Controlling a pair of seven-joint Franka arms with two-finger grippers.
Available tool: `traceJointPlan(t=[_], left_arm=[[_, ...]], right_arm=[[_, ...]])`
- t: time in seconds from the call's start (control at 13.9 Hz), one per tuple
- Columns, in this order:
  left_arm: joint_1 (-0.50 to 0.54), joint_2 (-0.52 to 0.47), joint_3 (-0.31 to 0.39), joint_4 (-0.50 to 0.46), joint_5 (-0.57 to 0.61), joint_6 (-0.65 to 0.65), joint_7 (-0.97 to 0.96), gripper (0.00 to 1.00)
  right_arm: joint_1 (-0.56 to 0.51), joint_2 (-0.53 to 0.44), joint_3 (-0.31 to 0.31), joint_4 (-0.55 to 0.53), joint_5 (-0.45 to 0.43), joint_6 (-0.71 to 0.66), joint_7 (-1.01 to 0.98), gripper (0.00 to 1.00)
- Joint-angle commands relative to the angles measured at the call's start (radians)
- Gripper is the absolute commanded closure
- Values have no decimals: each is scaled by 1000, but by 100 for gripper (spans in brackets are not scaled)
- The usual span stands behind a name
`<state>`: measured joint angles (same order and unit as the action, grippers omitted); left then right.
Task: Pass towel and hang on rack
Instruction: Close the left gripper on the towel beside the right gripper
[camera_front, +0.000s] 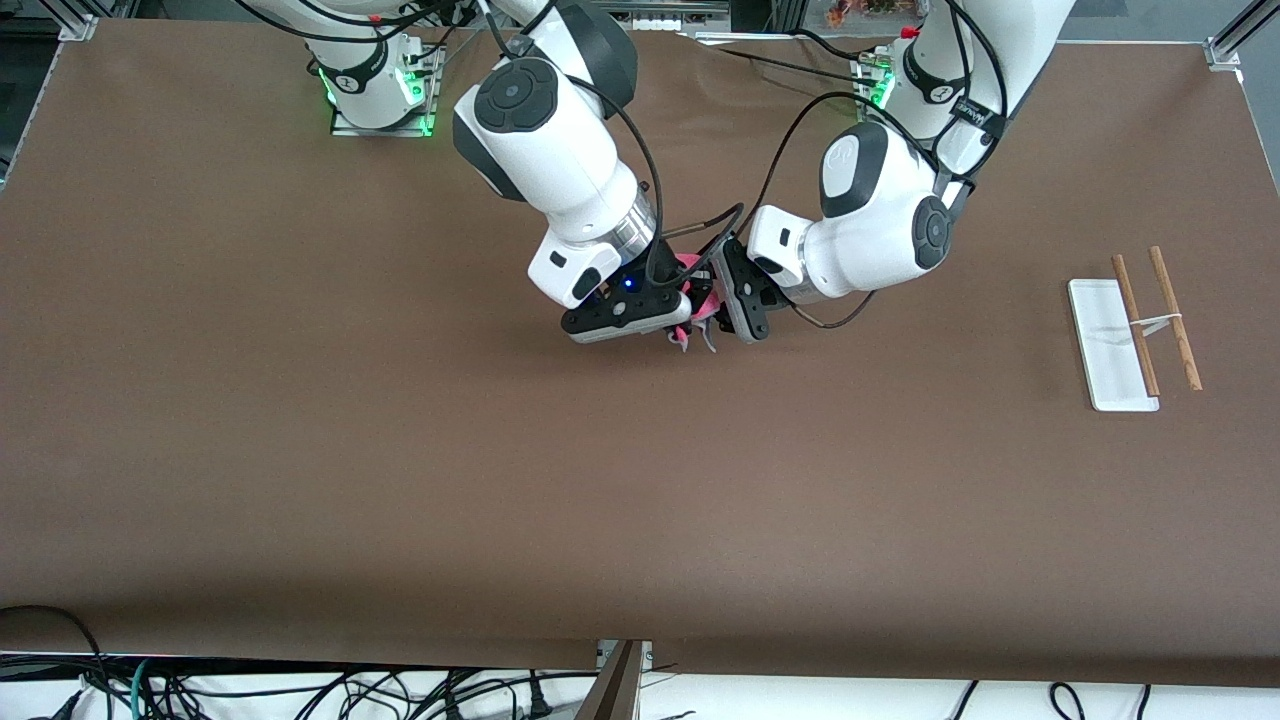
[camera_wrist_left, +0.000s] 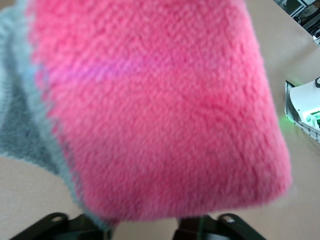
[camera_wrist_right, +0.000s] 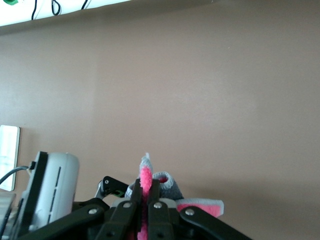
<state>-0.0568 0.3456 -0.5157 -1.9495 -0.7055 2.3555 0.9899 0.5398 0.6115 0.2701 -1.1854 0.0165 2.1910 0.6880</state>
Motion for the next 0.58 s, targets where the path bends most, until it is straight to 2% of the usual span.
traceJointPlan(t=[0.0, 0.5], left_arm=[[11, -28, -3, 0, 17, -12, 12, 31], [35, -39, -1, 18, 17, -13, 13, 25]], right_arm=[[-8, 5, 8, 24, 32, -3, -5, 99], [-8, 5, 8, 24, 40, -3, -5, 99]])
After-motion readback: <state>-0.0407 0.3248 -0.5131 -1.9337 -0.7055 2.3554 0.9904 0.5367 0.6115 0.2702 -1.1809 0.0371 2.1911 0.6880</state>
